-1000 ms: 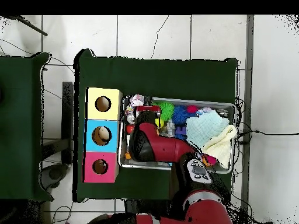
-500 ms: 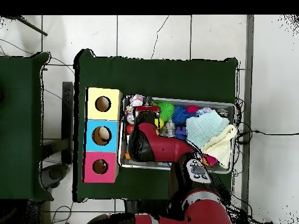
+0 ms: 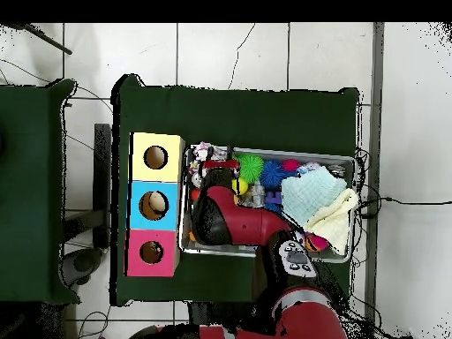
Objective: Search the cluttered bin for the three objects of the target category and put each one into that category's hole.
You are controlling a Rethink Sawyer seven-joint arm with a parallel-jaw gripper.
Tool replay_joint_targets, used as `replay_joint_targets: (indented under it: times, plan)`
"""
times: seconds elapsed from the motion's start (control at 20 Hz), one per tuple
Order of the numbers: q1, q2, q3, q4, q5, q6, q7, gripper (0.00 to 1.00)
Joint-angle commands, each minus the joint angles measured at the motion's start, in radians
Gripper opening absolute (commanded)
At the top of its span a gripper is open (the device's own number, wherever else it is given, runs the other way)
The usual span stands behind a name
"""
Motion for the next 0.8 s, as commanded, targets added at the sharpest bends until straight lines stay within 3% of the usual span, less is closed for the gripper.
replay_joint_targets:
  times: [0.05,0.55,0.8]
  plan:
    - [-0.001,-0.037,0.054,0.047,0.012,0.091,0.208,1.0]
    - [0.004,-0.005,0.069,0.064,0.02,0.065,0.236,1.0]
    - [0.01,0.045,0.071,0.065,0.03,0.025,0.257,1.0]
